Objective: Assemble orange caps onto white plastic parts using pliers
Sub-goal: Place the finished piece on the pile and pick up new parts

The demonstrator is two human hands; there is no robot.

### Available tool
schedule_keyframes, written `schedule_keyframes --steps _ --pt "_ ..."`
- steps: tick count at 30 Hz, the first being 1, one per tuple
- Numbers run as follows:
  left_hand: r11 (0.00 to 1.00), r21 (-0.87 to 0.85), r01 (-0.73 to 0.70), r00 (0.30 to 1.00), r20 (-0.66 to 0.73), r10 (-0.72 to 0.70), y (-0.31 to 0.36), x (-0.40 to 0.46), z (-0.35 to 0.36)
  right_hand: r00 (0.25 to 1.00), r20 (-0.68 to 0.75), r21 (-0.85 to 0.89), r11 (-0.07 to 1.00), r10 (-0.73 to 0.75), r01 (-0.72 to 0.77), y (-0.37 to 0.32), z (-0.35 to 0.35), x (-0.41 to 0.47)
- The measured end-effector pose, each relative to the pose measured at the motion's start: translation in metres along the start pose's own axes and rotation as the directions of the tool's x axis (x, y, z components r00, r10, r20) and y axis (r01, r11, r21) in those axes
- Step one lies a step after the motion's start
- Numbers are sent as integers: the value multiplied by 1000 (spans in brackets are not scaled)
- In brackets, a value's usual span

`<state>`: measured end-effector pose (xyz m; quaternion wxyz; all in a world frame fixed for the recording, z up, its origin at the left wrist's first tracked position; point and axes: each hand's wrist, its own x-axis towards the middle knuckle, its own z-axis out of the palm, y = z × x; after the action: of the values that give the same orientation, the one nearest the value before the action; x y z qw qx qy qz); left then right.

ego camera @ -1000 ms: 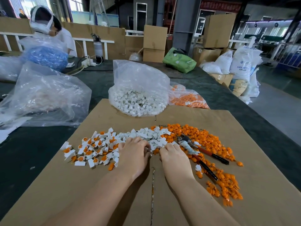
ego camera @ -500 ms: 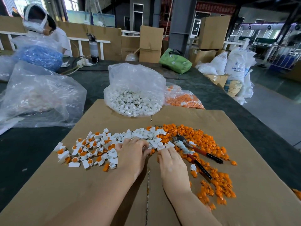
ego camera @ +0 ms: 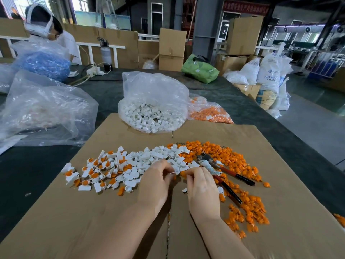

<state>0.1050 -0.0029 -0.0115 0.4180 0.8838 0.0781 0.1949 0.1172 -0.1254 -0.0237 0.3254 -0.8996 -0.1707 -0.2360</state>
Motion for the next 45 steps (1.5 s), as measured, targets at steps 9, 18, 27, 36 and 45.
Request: schedule_keyframes --steps 9,18,27,36,45 --pt "976 -174 127 991 68 -117 0 -16 4 999 -54 167 986 3 6 -3 -7 -5" --pt "972 -191 135 987 112 -115 -6 -15 4 999 33 136 990 -28 24 -5 -9 -6" --pt "944 -296 146 987 104 -120 -11 -18 5 994 21 64 992 -109 108 -5 -9 -6" --pt "974 -221 47 994 110 -23 -8 -19 4 987 56 74 987 -150 146 -6 -10 -7" --pt "916 -362 170 985 103 -141 -7 -17 2 989 65 121 984 -136 127 -4 -9 -7"
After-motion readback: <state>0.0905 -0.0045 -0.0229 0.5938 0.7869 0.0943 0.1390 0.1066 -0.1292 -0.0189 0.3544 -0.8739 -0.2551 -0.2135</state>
